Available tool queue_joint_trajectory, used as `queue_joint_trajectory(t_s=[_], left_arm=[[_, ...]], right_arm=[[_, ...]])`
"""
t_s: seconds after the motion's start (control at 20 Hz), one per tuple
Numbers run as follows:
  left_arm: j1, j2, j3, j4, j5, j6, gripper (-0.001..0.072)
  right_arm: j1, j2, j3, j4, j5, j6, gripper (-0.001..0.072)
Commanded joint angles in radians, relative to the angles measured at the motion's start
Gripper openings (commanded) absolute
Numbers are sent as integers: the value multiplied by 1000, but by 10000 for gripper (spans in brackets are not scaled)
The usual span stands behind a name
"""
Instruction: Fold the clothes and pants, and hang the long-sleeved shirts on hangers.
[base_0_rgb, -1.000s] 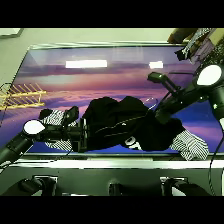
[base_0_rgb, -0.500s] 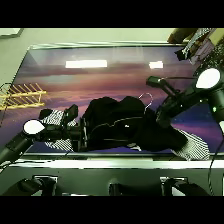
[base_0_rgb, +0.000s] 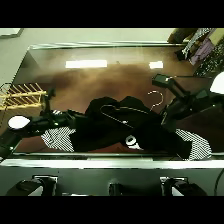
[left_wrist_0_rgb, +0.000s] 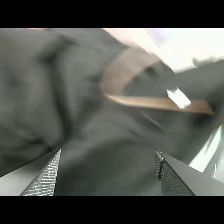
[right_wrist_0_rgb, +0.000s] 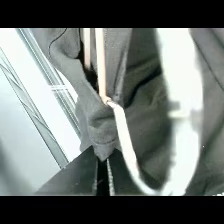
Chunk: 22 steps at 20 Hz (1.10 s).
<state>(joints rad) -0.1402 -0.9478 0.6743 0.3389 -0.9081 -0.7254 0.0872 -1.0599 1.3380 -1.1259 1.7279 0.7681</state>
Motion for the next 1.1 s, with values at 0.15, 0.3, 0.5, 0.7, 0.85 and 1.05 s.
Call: queue_joint_trajectory(t_s=[0.15,0.3,0.5,0.7,0.85,1.05], left_arm=[[68,6,-1,28,40,-293,677],[-156,6,6,208,206,-505,676],[-476,-36,100,618,432,-954,675],[-621,-183,285,960,366,-1270,675],[-628,-296,423,1006,281,-1345,664],[-630,-422,564,1009,180,-1344,664]], right_arm=[[0,29,0,-63,-23,102,24],[0,29,0,-68,-62,200,24],[0,29,0,-68,-61,224,24],[0,29,0,-68,-61,243,25],[0,29,0,-68,-62,242,25],[0,29,0,-69,-62,242,25]])
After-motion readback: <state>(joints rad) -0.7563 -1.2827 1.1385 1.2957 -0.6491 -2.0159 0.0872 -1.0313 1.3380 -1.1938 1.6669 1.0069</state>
